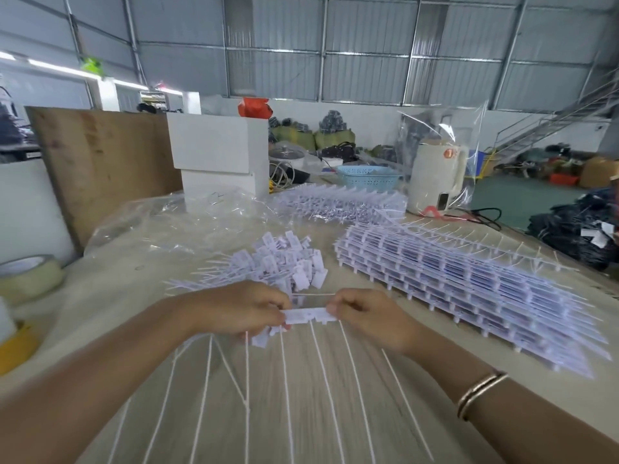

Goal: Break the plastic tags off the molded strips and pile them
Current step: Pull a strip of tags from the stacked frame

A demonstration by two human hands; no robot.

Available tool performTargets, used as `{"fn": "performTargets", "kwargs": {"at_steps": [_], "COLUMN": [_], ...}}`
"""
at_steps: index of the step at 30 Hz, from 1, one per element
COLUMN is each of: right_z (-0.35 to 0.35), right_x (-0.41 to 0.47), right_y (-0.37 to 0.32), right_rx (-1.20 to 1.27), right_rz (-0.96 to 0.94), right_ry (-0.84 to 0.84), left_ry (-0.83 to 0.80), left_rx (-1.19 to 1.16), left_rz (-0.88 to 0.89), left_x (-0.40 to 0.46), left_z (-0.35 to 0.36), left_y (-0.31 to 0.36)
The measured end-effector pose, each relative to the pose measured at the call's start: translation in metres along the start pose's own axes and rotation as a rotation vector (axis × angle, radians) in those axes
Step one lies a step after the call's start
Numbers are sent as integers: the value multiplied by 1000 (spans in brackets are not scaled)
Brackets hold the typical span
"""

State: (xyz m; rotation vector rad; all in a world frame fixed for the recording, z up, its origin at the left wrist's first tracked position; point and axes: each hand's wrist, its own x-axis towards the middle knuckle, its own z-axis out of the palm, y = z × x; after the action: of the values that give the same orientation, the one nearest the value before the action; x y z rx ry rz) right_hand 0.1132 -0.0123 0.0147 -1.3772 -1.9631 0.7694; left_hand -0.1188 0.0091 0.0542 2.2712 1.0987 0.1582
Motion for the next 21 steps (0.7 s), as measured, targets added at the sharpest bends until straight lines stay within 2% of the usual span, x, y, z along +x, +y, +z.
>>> {"fn": "performTargets", "kwargs": {"at_steps": [2, 5, 7, 11, 16, 21], "right_z": [6, 14, 20, 24, 21, 14], "right_x": [1, 2, 1, -7, -15, -19], "right_y": [4, 8, 9, 12, 15, 13], "right_rx": [152, 312, 348, 353, 376, 416], "right_rz": [-21, -50, -68, -104, -113, -99], "right_ry": [49, 149, 165, 108, 9, -84], "left_ry": [49, 210, 310, 391, 568, 507], "left_rx": [199, 552, 638, 535, 438, 395], "left_rz": [-11, 58, 95, 118, 175, 227], "left_x": [-2, 6, 15, 27, 21, 11], "left_z": [4, 27, 43, 59, 77, 73], "left_y": [4, 19, 30, 38, 29, 16]}}
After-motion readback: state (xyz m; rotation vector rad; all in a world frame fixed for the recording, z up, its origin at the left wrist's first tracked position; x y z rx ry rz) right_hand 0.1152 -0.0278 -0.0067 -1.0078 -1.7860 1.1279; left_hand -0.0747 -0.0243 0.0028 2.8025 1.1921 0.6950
